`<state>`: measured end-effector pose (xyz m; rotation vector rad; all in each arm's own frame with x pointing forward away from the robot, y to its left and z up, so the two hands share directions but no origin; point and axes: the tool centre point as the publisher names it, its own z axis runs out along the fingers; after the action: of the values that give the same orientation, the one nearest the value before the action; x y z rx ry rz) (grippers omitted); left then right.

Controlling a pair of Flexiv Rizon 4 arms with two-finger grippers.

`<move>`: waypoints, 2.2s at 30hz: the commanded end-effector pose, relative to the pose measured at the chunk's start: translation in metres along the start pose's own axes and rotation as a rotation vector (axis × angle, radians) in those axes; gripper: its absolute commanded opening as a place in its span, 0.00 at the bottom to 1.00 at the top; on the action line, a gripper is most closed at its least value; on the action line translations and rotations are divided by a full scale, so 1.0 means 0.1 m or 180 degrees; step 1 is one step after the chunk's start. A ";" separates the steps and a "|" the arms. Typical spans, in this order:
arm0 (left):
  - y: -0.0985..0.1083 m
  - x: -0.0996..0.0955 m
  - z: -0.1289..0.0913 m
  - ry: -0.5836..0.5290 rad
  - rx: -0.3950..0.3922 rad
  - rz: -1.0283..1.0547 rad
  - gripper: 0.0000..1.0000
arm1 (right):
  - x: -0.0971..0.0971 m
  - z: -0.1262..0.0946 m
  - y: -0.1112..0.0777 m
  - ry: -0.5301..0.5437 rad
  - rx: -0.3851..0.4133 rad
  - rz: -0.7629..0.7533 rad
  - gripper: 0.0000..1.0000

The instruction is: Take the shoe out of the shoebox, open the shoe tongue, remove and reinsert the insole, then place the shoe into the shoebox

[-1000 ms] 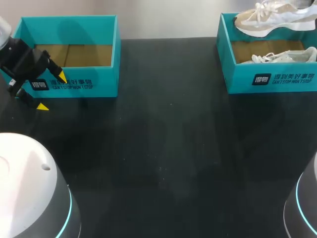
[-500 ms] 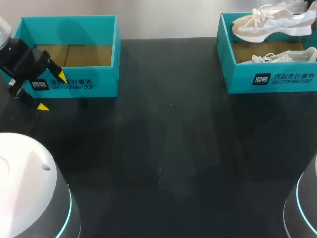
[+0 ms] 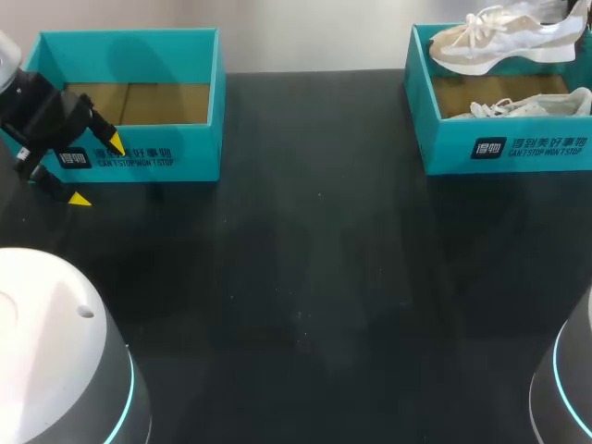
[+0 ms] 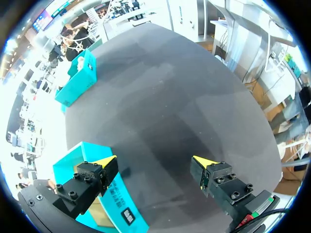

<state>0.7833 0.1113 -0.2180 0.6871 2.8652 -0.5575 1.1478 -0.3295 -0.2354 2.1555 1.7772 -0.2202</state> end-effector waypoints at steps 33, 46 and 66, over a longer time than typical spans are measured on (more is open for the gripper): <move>0.00 0.00 0.00 0.0003 -0.0011 0.0001 1.00 | 0.00 0.45 0.06 0.0036 0.0041 -0.0012 0.00; 0.00 0.00 0.00 0.0003 -0.0011 0.0001 1.00 | 0.05 0.59 0.03 0.0151 0.0029 0.0000 0.00; 0.00 0.00 0.00 0.0003 -0.0011 0.0001 1.00 | 0.15 0.83 0.05 0.0231 0.0095 -0.0049 0.00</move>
<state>0.7833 0.1113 -0.2180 0.6872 2.8652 -0.5575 1.1550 -0.3455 -0.3129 2.1907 1.8353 -0.1686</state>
